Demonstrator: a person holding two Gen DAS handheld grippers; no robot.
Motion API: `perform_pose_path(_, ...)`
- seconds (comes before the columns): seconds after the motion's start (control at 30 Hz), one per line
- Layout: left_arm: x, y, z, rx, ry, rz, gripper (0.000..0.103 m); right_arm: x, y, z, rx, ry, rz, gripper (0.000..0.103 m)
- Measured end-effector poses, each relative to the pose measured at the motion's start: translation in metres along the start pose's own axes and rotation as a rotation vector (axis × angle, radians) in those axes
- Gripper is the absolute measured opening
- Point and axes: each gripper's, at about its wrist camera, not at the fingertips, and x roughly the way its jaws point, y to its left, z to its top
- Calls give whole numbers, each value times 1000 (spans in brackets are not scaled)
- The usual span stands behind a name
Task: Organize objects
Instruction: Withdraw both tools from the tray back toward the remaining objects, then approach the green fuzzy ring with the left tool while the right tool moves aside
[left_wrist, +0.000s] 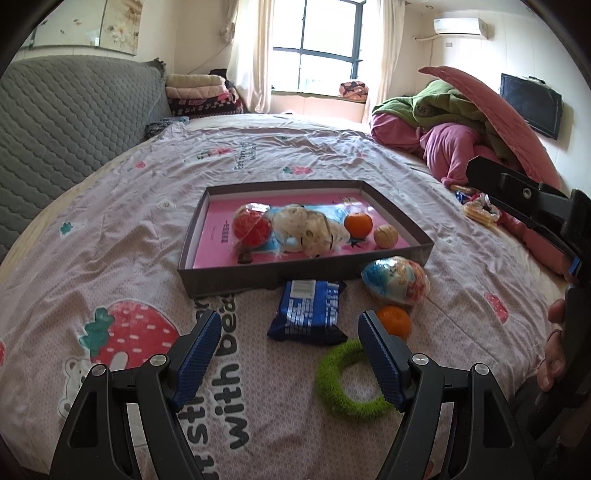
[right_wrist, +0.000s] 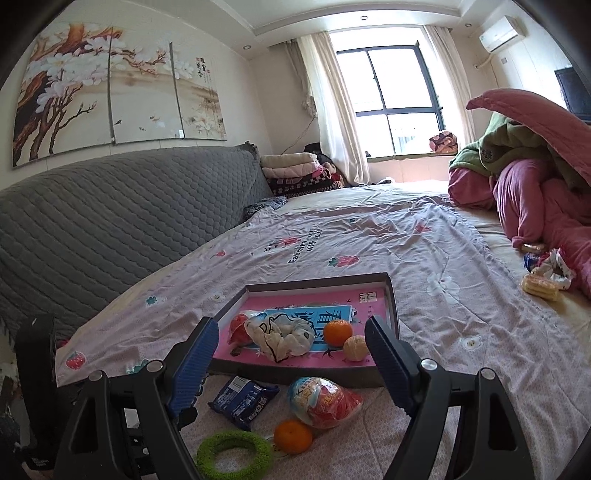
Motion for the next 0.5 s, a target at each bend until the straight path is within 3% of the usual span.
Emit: perform_pose_path(0.5, 0, -5, -19, 16, 56, -13, 78, -4, -5, -25, 40, 95, -18, 81)
